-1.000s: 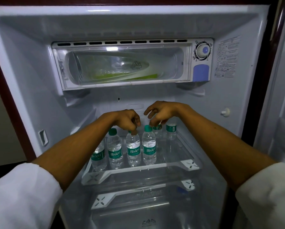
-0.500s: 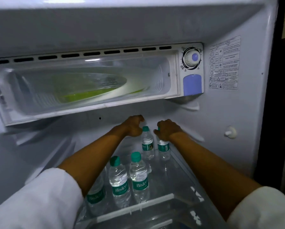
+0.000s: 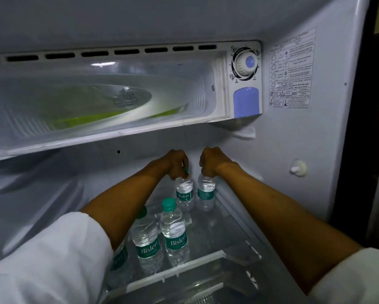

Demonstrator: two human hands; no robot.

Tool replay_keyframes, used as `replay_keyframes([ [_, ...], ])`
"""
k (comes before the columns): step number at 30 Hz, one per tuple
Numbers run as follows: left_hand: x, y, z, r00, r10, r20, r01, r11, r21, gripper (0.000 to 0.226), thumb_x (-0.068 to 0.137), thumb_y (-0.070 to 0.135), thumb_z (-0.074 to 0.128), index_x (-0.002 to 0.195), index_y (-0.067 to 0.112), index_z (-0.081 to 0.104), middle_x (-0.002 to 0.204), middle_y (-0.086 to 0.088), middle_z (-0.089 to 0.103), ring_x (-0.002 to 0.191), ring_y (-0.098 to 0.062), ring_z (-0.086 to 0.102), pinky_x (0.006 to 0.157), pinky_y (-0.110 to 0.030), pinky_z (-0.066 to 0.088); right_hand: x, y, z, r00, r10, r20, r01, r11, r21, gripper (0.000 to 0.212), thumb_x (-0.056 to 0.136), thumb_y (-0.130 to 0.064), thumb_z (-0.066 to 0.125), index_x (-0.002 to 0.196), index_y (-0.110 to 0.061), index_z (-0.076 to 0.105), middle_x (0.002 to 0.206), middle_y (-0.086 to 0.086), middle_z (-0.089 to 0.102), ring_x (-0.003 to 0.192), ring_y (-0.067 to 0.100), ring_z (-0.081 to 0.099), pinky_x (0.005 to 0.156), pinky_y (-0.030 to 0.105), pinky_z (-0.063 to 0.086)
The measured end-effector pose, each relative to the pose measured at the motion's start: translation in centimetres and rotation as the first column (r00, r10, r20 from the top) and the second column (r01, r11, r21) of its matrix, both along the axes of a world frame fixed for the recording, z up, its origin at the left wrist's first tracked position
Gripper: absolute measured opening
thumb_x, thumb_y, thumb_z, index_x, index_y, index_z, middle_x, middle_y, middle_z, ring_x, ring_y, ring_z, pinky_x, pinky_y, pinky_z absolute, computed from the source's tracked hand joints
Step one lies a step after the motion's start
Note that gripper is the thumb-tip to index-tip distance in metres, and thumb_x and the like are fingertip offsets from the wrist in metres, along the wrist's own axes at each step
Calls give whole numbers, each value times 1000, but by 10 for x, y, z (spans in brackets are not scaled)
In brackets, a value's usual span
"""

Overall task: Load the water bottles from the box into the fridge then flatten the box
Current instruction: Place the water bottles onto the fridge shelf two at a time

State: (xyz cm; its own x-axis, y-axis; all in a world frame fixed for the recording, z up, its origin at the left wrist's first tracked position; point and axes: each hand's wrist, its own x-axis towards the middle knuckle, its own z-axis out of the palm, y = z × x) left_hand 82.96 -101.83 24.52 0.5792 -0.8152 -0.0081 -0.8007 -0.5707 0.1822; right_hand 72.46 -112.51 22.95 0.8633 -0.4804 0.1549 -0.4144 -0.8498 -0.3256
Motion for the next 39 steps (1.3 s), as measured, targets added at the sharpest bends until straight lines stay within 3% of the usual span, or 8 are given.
replay_keyframes([
  [7, -50, 28, 17, 998, 61, -24, -62, 997, -56, 38, 82, 40, 74, 73, 3, 69, 63, -9, 68, 51, -14, 64, 53, -22, 55, -38, 20, 26, 969, 41, -244, -28, 998, 56, 33, 82, -8, 74, 114, -8, 71, 109, 9, 70, 95, 25, 69, 83, 38, 60],
  [15, -86, 29, 9, 997, 68, -25, -66, 996, 62, 35, 82, 42, 72, 70, 11, 62, 68, -3, 66, 66, -14, 63, 63, -27, 53, -71, 28, 19, 954, 158, -253, -168, 986, -20, 20, 84, -8, 74, 102, -16, 75, 108, 0, 72, 99, 17, 66, 88, 28, 53],
  [20, -88, 34, 2, 998, 55, 4, -55, 995, 80, 34, 81, 45, 71, 69, 13, 63, 67, 0, 64, 71, -15, 62, 69, -29, 54, -78, 28, 17, 960, 185, -209, -196, 980, -30, 26, 82, -9, 71, 106, -18, 74, 112, 2, 70, 101, 20, 64, 93, 34, 54],
  [26, -86, 44, 2, 999, -4, -45, 8, 997, 83, 30, 81, 41, 74, 77, 11, 70, 68, 1, 66, 71, -15, 63, 79, -33, 57, -72, 26, 9, 964, 16, -264, -81, 969, -234, 63, 73, -58, 76, 114, -14, 59, 111, 8, 51, 105, 26, 56, 88, 38, 53],
  [28, -86, 46, 2, 998, -31, -56, 34, 997, 64, 31, 80, 40, 75, 82, 9, 72, 70, 0, 67, 72, -15, 63, 78, -32, 57, -74, 27, 6, 959, -16, -283, -69, 955, -288, 67, 77, -57, 74, 122, -11, 54, 116, 12, 52, 108, 28, 56, 91, 40, 52],
  [30, -87, 47, 2, 997, -57, -59, 61, 996, 65, 29, 81, 39, 75, 81, 10, 72, 70, 0, 67, 71, -15, 62, 76, -31, 56, -75, 27, 8, 958, 3, -286, -91, 951, -296, 54, 79, -50, 76, 112, -11, 56, 121, 12, 55, 111, 29, 57, 89, 38, 51],
  [32, -89, 47, 3, 996, -75, -52, 79, 995, 68, 28, 81, 40, 74, 78, 12, 71, 67, 2, 66, 70, -14, 61, 76, -30, 55, -77, 27, 14, 954, 31, -297, -112, 959, -261, 46, 74, -46, 82, 95, -13, 56, 115, 11, 61, 103, 26, 62, 86, 36, 54],
  [39, -96, 46, 4, 994, -102, -47, 104, 994, 37, 34, 79, 39, 77, 87, 5, 75, 67, 1, 68, 65, -12, 60, 76, -30, 54, -92, 23, 27, 941, 73, -332, -139, 974, -179, 46, 67, -44, 87, 98, -12, 74, 94, 4, 74, 87, 19, 71, 80, 31, 59],
])
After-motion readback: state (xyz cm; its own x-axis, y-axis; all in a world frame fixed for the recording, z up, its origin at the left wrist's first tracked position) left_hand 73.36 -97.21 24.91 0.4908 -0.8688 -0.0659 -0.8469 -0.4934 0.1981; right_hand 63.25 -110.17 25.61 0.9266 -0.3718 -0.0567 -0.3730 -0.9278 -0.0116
